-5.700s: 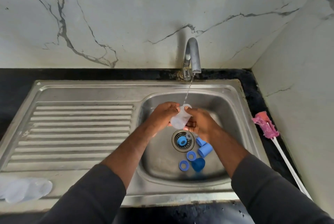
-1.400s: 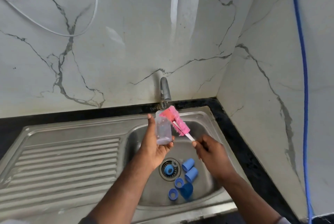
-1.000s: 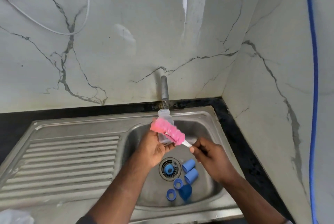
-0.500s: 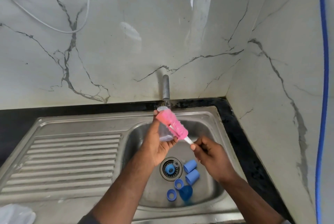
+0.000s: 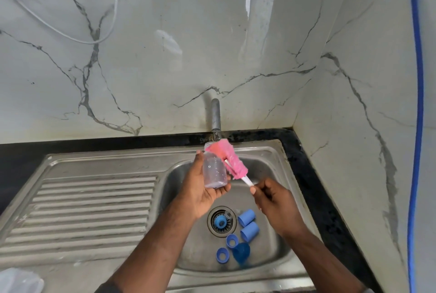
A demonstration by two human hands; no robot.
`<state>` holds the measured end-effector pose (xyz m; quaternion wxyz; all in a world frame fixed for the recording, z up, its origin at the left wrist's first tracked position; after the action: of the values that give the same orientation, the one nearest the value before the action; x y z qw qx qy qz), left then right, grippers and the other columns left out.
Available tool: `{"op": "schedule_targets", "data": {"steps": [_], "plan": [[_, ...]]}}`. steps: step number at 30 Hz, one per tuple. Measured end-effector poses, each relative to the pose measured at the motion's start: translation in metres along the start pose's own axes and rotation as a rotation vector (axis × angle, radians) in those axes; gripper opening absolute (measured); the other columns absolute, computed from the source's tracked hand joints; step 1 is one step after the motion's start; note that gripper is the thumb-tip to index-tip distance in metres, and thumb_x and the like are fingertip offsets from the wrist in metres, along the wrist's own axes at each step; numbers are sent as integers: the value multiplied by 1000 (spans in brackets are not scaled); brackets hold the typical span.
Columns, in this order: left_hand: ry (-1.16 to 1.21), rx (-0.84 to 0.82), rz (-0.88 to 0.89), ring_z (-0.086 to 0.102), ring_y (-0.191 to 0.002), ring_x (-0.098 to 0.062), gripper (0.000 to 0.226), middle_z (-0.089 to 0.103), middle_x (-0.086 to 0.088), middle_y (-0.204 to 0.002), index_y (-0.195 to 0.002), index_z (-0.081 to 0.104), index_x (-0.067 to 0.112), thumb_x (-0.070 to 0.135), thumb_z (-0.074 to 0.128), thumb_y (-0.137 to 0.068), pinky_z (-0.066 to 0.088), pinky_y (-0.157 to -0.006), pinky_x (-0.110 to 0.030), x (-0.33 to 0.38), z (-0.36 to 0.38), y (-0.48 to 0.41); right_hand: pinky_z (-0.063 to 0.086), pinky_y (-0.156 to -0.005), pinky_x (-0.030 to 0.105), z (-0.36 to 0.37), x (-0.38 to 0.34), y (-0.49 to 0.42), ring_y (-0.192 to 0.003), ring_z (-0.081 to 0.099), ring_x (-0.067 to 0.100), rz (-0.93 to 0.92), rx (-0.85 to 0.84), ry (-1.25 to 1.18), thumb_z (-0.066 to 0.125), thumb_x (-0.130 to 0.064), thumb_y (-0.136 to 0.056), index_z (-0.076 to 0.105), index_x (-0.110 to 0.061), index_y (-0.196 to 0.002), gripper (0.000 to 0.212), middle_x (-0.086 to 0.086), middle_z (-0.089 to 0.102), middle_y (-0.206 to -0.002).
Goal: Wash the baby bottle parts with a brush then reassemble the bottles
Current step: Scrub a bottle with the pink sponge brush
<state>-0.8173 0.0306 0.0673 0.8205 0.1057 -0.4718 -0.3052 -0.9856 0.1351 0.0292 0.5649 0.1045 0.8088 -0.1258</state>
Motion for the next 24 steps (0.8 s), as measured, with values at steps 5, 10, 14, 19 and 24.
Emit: {"op": "schedule_targets", "data": {"steps": [5,10,14,19,24], "plan": [[-13,-54,51,65,-72,-21,60,69,-12,-87,-120,61,10,63,45,-96,54,-59,-33,4,1,3,39,-55,26,1,-2,5,-57,43,10,1,-26,-40,64,-22,-97,53,-8,-79,26,-2,49,-60],[-13,-76,113,67,-80,-21,59,67,-13,-97,-120,60,8,58,52,-90,58,-64,-33,6,1,5,37,-54,23,1,-4,9,-58,41,11,-19,-105,-109,64,-22,-97,51,-3,-80,28,0,47,-61],[-28,-97,84,65,-87,-25,61,69,-16,-105,-126,61,11,60,49,-92,58,-68,-35,7,-2,7,39,-54,29,0,-4,6,-56,43,12,7,-14,-100,63,-21,-98,51,-7,-78,27,-1,49,-59],[-51,-88,68,65,-94,-31,61,69,-17,-106,-115,64,9,55,67,-75,55,-78,-43,5,-4,11,40,-56,27,5,-3,11,-59,44,11,-5,-87,-67,65,-24,-97,52,-11,-78,27,-1,51,-62],[5,-150,31,67,-95,-32,48,69,-21,-112,-127,59,10,46,48,-98,59,-77,-46,3,-14,7,39,-55,29,4,-4,9,-57,43,10,7,-7,-24,64,-23,-98,51,-10,-77,28,-2,49,-59]]}}
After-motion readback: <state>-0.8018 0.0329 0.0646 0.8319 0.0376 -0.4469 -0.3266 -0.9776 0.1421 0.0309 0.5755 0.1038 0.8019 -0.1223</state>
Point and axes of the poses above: each hand's wrist, its own y-axis away from the middle knuckle, its own z-axis out of the palm, x = y × z, the point moved 1 cm from there along -y, towards the middle knuckle
